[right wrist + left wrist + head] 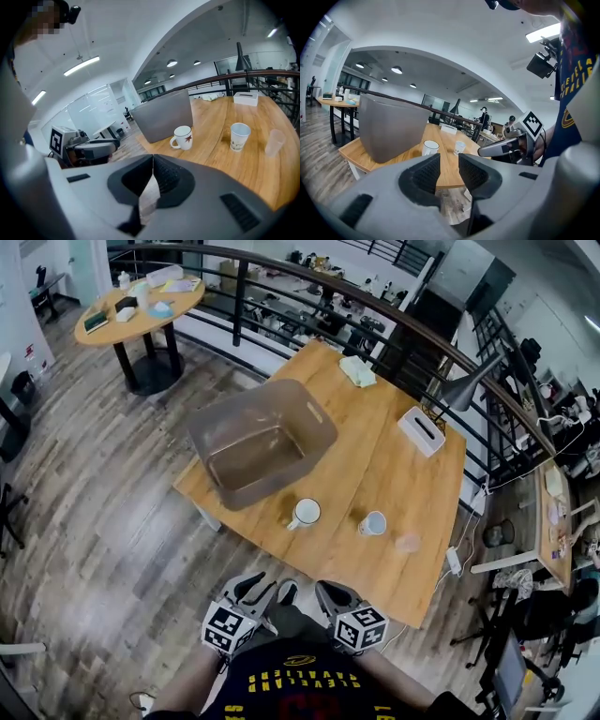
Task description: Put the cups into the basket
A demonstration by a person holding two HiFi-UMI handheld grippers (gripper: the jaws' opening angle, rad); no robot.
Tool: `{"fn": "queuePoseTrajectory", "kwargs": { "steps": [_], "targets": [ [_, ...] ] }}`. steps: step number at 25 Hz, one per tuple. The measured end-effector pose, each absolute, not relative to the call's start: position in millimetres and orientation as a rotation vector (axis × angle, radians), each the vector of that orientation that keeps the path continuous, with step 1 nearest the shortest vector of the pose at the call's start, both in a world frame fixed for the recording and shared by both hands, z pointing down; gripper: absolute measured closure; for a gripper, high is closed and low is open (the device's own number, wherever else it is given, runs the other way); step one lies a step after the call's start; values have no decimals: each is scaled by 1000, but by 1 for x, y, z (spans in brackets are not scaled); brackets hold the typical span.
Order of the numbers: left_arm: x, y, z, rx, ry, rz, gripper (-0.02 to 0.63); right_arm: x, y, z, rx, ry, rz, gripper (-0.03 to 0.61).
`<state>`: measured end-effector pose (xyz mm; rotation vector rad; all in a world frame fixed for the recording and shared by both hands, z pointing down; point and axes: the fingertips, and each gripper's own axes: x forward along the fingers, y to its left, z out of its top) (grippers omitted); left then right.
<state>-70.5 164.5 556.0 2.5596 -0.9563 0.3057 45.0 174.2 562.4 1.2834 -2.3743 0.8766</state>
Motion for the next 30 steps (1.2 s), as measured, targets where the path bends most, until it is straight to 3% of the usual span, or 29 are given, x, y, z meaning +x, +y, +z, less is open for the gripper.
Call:
{"fn": "queuePoseTrajectory", "kwargs": {
  "steps": [19, 24, 30],
  "targets": [
    [-23, 45, 623, 2603, -812, 716, 482, 73, 8, 593, 1355, -2312, 962, 561],
    [-3, 31, 647, 2563, -740, 819, 483, 78, -22, 616, 1219, -2258, 1021, 483],
    [4, 26, 671, 2500, -706, 884, 483, 67, -33, 641, 1054, -2191, 1020, 477]
  ]
}}
